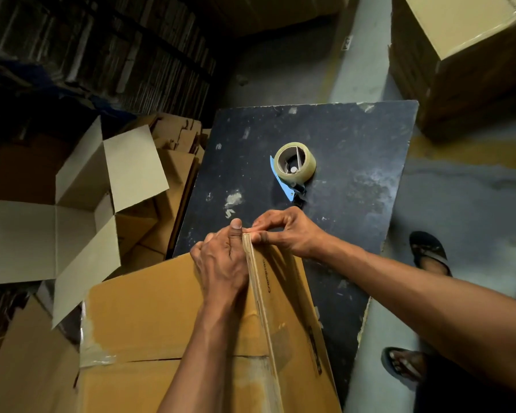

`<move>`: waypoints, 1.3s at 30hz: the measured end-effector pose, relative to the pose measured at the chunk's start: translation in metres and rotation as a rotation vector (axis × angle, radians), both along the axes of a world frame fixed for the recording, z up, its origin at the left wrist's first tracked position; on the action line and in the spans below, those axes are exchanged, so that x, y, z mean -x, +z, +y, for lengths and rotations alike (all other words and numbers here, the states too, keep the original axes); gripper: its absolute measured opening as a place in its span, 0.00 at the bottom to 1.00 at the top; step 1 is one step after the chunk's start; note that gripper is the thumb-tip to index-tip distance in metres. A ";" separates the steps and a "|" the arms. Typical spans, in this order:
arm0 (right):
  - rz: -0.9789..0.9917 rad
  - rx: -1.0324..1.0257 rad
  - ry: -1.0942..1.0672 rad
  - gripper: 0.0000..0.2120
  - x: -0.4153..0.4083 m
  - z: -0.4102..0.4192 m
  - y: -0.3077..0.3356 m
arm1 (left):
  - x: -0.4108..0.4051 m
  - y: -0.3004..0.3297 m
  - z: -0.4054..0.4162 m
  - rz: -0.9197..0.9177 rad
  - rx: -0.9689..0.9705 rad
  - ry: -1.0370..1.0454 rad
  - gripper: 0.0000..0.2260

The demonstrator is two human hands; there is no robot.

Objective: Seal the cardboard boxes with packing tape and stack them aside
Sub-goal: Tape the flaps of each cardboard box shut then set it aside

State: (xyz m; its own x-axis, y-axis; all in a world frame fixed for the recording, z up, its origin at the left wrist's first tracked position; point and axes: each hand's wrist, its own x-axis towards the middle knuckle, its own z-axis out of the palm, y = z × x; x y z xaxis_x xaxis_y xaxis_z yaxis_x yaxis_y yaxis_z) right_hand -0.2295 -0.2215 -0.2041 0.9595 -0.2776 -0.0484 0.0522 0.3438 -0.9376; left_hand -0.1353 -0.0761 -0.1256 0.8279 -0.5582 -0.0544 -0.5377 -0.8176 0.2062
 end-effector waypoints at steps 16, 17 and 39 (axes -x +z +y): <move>0.090 0.460 0.153 0.32 -0.001 0.000 0.000 | -0.002 -0.004 0.003 -0.004 0.001 0.021 0.33; 0.092 0.555 0.166 0.35 0.000 0.003 -0.006 | -0.002 -0.004 0.004 0.003 0.001 0.027 0.32; -0.014 0.809 0.258 0.69 0.011 -0.017 -0.014 | 0.005 0.015 -0.016 -0.101 0.226 0.034 0.25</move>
State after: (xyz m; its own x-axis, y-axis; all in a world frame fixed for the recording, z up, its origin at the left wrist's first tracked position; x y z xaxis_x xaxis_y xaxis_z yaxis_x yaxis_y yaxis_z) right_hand -0.2409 -0.2387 -0.2185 0.9965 0.0060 0.0836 0.0781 -0.4298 -0.8995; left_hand -0.1399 -0.0922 -0.1110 0.8411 -0.5189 0.1524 -0.5381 -0.7747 0.3322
